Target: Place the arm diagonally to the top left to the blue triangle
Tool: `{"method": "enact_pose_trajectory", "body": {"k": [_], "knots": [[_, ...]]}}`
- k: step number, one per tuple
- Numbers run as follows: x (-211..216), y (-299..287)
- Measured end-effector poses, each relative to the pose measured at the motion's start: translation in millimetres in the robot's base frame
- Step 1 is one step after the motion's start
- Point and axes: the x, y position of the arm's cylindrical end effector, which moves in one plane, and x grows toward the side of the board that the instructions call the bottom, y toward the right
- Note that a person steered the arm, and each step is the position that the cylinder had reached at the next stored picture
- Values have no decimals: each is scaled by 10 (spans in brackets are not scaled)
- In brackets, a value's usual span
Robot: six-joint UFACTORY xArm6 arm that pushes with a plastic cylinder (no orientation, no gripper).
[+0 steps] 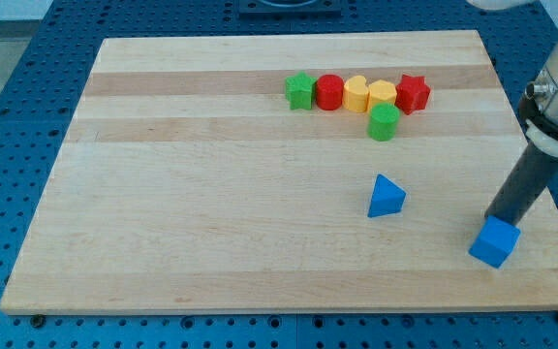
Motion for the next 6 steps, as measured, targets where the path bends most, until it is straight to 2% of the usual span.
{"method": "enact_pose_trajectory", "body": {"k": [1,2,5,6], "knots": [[-385,-332],[-529,-739],[-673,-1290],[-710,-1662]]}}
